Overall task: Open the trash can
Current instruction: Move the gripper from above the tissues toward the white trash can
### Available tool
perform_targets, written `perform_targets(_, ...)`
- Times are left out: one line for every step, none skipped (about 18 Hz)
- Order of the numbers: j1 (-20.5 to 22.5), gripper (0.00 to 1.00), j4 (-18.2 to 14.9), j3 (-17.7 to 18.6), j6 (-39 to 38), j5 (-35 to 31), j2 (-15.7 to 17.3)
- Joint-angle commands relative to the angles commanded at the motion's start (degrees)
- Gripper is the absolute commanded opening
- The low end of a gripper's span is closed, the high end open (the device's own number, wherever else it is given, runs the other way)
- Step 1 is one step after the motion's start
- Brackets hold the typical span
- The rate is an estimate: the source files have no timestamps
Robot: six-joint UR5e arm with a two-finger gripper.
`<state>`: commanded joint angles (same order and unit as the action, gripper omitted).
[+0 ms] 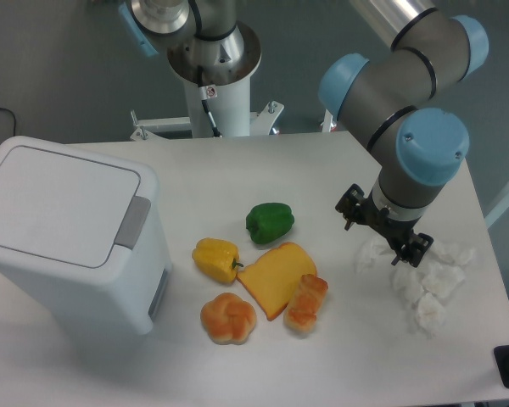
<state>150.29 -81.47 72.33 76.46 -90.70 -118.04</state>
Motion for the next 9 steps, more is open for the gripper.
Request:
perform_targets(0.00,1.00,0.00,0.09,0.00,0.00,0.09)
perform_targets(-0.26,1.00,0.09,0.18,0.17,0.00,0.17)
perform_targets(-0.70,1.00,0.17,0.18,0.26,0.00,0.35)
perform_targets(-1.31,1.00,0.26,0.18,0.61,-0.09,0.44)
perform_targets(-1.58,1.00,1.05,0.79,0.70,-0.09,0.70)
perform_targets(-2.10,1.00,3.14,2.71,0.53,-0.09,1.49)
perform_targets(-2.54,1.00,6.73,5.94,0.27,-0.09,2.71)
perform_targets(-2.64,1.00,11.73,9.20,0.09,-0.09,3.77)
perform_targets(-2.72,1.00,16.82,12.45,-0.17,-0.09,4.74)
